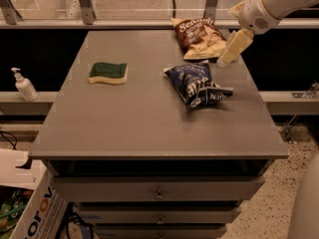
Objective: Pick brown chip bag
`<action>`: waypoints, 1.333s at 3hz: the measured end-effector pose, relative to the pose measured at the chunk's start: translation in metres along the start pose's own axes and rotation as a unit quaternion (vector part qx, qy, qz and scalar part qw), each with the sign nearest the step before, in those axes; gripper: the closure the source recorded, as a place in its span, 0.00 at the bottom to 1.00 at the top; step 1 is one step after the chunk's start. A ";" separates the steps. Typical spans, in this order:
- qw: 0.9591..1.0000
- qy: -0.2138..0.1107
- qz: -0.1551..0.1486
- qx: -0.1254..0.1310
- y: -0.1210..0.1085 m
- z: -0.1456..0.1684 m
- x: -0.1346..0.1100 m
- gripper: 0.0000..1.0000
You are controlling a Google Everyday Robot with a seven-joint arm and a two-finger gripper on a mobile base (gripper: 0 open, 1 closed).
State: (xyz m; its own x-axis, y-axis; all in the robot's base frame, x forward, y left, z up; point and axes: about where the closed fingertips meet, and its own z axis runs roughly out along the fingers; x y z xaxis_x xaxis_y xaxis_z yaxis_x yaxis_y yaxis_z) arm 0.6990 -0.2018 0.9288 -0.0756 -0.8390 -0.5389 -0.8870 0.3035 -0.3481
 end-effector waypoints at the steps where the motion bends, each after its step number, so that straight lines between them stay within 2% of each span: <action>1: 1.000 -0.009 -0.002 0.015 -0.012 -0.007 -0.005 0.00; 2: 1.000 -0.006 0.002 0.024 -0.008 -0.002 0.001 0.00; 3: 0.998 0.004 0.005 0.064 -0.005 0.000 0.015 0.00; 4: 0.993 0.004 0.021 0.116 -0.020 0.007 0.028 0.00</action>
Offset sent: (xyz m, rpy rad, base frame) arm -0.0054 -0.0087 -0.0077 0.0028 -0.0679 -0.0651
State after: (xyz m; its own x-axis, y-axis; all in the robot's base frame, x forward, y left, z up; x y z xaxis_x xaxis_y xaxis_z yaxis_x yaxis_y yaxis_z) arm 0.7176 -0.2283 0.9152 -0.1139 -0.8266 -0.5512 -0.7538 0.4333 -0.4941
